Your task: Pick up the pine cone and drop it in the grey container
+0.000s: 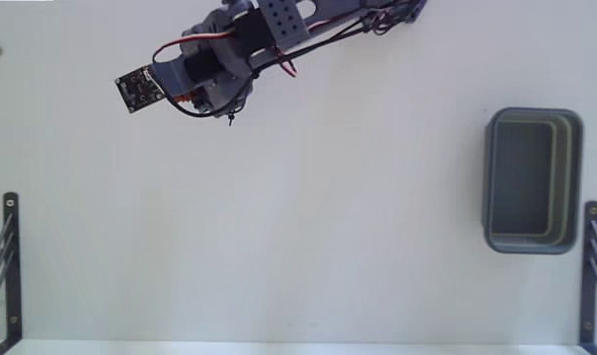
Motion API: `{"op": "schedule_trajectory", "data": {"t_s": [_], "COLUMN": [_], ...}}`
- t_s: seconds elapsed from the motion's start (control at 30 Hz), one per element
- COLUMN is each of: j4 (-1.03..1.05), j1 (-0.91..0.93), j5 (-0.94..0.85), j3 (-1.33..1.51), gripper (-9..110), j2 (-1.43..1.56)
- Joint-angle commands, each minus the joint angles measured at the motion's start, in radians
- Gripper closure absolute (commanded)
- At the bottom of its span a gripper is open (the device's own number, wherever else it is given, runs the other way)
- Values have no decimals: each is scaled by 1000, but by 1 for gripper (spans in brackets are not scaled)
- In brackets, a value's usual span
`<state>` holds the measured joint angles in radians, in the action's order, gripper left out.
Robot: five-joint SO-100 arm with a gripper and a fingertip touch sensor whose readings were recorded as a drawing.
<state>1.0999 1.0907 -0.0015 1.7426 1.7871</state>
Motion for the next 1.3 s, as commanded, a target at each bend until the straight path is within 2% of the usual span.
{"op": "schedule_trajectory", "data": {"t_s": [0.0, 0.47, 1.27], "j4": [60, 253, 261], "j1": [20, 20, 20], "j5": [2, 2, 2], "j3": [-108, -360, -372], "gripper": [58, 58, 58], "j2": [58, -1, -5]}}
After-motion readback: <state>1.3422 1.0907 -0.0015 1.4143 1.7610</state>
